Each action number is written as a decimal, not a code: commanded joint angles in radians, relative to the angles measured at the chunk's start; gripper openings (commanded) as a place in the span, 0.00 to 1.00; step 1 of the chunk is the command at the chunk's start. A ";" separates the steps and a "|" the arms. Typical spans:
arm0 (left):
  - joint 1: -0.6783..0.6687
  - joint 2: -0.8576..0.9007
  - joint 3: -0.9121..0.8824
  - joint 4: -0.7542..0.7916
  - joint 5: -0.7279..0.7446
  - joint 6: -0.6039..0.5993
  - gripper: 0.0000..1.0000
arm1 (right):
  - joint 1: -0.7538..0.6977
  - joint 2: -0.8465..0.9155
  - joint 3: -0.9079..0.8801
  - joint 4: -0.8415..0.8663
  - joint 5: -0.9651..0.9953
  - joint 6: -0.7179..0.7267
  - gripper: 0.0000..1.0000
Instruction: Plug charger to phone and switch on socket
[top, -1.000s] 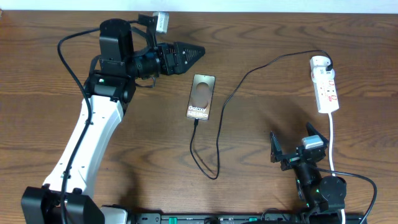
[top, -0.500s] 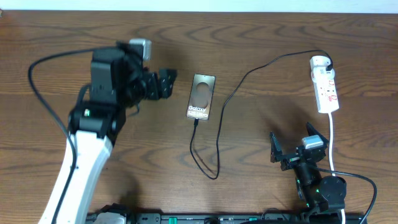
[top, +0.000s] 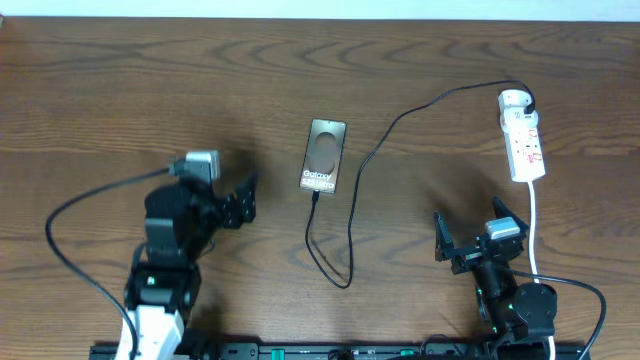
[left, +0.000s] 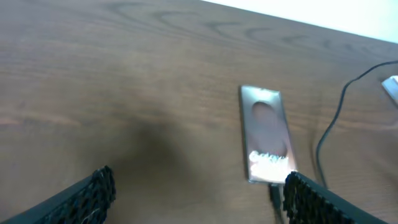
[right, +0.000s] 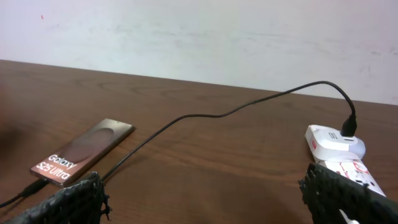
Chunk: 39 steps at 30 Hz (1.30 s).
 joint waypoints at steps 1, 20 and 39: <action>0.018 -0.082 -0.094 0.039 0.000 0.016 0.87 | 0.006 -0.008 -0.002 -0.004 -0.003 -0.002 0.99; 0.023 -0.602 -0.376 -0.019 -0.092 0.013 0.87 | 0.006 -0.008 -0.002 -0.004 -0.003 -0.002 0.99; 0.064 -0.819 -0.377 -0.108 -0.157 0.207 0.87 | 0.006 -0.008 -0.002 -0.004 -0.003 -0.002 0.99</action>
